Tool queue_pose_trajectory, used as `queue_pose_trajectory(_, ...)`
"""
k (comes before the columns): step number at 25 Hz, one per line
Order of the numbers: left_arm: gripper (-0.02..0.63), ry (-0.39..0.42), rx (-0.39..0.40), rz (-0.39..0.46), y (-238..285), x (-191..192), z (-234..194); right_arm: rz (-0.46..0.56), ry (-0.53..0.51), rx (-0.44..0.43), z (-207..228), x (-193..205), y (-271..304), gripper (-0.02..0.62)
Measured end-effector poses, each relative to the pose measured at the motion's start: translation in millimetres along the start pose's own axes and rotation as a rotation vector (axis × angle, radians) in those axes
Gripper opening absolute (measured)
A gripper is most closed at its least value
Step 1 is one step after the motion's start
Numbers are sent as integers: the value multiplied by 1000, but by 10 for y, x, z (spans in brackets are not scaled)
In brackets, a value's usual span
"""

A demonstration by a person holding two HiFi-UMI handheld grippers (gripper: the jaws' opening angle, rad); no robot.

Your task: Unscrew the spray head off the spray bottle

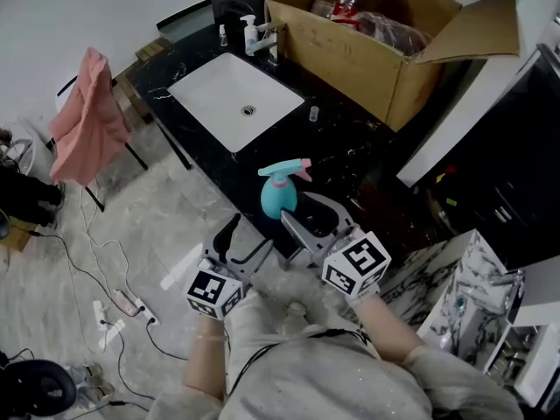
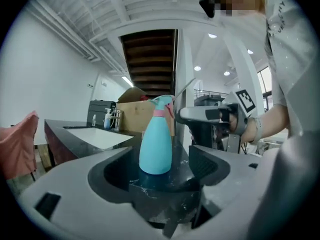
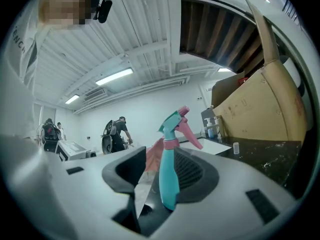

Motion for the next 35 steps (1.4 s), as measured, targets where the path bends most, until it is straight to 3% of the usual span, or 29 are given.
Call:
queue_pose_trajectory(10, 370, 207, 202, -85, 690, -176, -232, -69, -104, 185, 19, -29, 354, 213)
queue_pose_trajectory(18, 370, 283, 316, -98, 1017, -201, -268, -82, -124, 254, 148, -78, 492, 213)
queue_pose_trajectory(21, 370, 322, 340, -99, 1080, -203, -227, -74, -134, 284, 177, -101, 523, 213)
queue_pose_trajectory(25, 370, 339, 313, -98, 1127, -178, -191, -55, -174, 331, 178, -125, 551, 192)
queue_pose_trajectory(30, 365, 327, 314, -128, 1144, -181, -207, -29, -184, 290, 185, -140, 539, 158)
queue_pose_trajectory(35, 357, 370, 352, -156, 1145, -202, -244, 14, -88, 175, 290, -146, 466, 138)
Point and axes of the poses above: the fingertips, and each gripper's own axes: y forward along the fingers, z to its right, x out of its underside, the point moved 6 cm from there along -y, backward along the fingers, and after that the axes turned 5 degrees about -z, right-handed, at the moved point
